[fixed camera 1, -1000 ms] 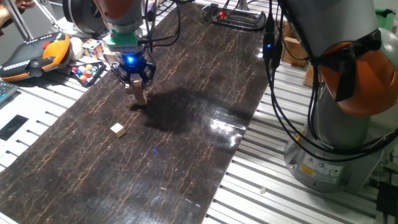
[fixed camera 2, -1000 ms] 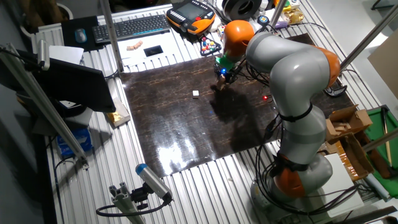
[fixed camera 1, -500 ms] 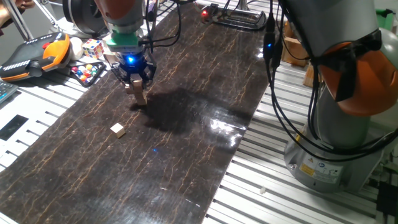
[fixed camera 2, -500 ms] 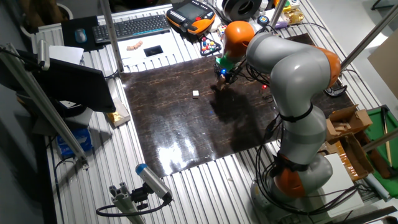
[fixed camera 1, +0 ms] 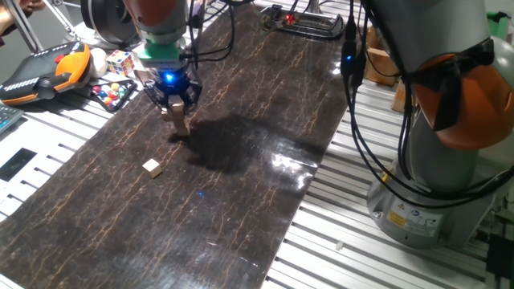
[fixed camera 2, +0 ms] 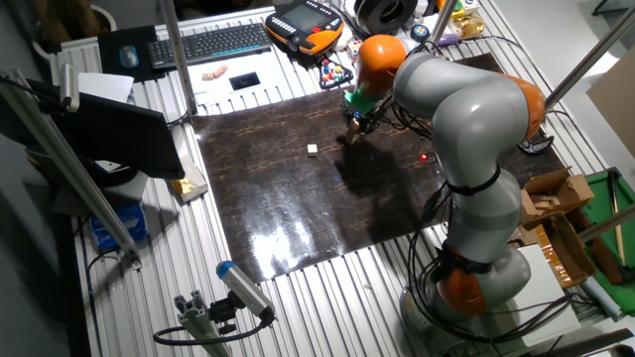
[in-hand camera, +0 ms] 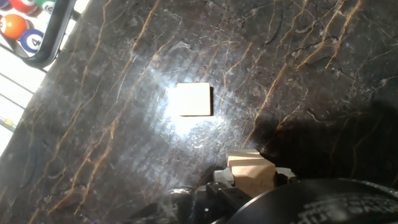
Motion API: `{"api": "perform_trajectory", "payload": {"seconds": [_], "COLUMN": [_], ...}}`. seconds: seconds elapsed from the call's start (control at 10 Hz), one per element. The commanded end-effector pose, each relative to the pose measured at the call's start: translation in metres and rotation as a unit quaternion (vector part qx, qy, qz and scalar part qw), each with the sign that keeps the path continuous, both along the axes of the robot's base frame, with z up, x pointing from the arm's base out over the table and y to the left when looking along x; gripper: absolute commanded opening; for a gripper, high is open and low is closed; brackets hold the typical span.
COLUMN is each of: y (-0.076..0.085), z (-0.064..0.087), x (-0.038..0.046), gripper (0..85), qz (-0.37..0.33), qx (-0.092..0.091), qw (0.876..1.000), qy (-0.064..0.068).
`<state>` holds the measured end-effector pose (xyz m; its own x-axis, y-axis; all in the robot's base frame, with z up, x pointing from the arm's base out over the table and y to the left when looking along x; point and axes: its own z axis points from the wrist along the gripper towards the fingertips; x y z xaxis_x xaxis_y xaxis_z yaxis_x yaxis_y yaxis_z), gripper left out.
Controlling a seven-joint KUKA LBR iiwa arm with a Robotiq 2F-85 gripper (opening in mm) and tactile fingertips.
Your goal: Stack the blocks in a vertical line of five
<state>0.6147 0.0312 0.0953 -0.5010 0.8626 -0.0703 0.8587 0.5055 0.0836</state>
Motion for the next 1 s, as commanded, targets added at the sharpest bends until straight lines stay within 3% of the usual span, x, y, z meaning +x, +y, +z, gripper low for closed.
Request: {"api": "perform_trajectory", "payload": {"seconds": [0.0,0.2,0.5,0.9], "y": [0.0,-0.0002,-0.0005,-0.0001], "z": [-0.0001,-0.0009,-0.0014,-0.0017], "x": [0.0,0.0002,0.0003,0.0002], "gripper": [1.3,4.3,16.0,22.7], "qz": [-0.001,-0.004,-0.005,-0.008], "qx": [0.0,0.001,0.0,0.0], "qw": [1.0,1.0,1.0,1.0], "qy": [-0.001,-0.002,0.0,0.002]}}
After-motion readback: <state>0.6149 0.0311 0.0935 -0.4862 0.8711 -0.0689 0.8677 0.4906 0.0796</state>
